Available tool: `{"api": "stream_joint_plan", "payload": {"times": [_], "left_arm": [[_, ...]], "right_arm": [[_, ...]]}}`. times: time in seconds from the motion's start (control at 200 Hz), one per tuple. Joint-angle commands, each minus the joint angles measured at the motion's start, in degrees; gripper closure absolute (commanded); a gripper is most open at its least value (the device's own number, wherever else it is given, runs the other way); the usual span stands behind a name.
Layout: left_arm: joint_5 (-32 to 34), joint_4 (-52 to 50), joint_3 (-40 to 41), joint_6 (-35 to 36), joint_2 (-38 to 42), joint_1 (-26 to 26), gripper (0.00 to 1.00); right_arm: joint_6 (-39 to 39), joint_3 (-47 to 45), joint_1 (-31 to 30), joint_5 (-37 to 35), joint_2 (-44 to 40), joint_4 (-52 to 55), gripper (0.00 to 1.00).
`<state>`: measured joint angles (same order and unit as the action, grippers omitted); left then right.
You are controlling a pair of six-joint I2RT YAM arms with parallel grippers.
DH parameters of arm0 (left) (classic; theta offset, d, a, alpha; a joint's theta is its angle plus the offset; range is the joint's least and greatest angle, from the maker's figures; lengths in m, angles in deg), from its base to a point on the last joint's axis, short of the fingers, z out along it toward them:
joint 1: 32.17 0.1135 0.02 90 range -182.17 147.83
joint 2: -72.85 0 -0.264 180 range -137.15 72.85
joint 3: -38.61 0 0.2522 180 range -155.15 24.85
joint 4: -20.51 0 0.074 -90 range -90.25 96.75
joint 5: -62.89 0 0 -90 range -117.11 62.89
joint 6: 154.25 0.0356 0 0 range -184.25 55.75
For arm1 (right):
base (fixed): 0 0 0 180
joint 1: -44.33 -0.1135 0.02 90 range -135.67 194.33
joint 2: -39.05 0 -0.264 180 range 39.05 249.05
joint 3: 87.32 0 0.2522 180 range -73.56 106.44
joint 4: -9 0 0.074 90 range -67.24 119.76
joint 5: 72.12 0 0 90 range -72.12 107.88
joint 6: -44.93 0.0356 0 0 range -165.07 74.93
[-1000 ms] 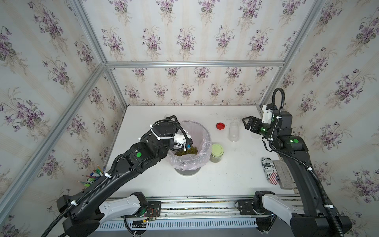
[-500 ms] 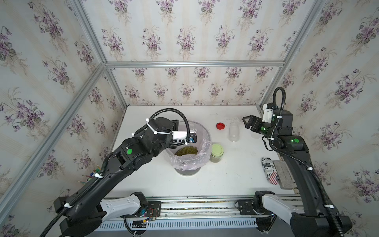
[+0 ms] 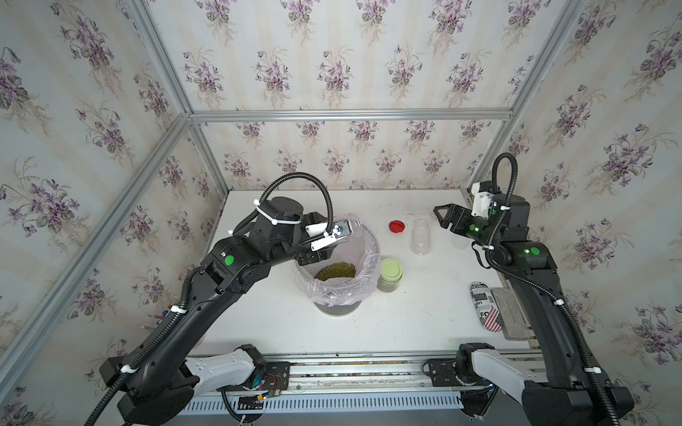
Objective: Empty moldy mung beans from jars
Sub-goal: Pour the moldy mung beans from the jar into the trash bin.
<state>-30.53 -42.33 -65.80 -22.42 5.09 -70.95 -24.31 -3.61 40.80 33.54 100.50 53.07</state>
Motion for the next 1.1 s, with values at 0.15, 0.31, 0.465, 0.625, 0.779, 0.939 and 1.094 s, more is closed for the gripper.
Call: {"api": "stream_joint_plan", "payload": {"times": [0.15, 0.31, 0.465, 0.625, 0.779, 0.939, 1.094], "left_arm": [[-16.7, 3.1, -3.3, -11.5, -3.0, 6.4, 0.61], [-13.8, 3.1, -3.7, -10.8, -3.0, 6.9, 0.6], [-11.1, 1.5, -4.0, -7.9, -1.0, 6.8, 0.6], [-7.8, -0.1, -0.4, 0.0, 2.7, 6.2, 0.59], [4.2, -0.5, 6.2, 15.6, 5.2, 3.4, 0.59], [19.8, 3.9, 9.3, 29.5, 3.2, -0.5, 0.61], [25.1, 17.0, 13.8, 42.6, 3.0, -1.0, 0.62]], "right_arm": [[2.1, 0.4, -1.3, 8.7, -1.3, -6.1, 0.14], [1.4, 0.4, -2.3, 6.7, -1.1, -5.0, 0.14], [1.0, 0.5, -2.3, 7.8, -1.2, -4.6, 0.14], [-0.8, 6.7, -4.4, 14.8, 2.2, -1.2, 0.15], [-2.5, 14.3, -7.9, 18.5, 6.2, 4.6, 0.16], [-2.7, 21.5, -11.9, 22.6, 10.7, 9.7, 0.17], [-3.3, 29.9, -17.7, 21.3, 16.2, 15.6, 0.17]]}}
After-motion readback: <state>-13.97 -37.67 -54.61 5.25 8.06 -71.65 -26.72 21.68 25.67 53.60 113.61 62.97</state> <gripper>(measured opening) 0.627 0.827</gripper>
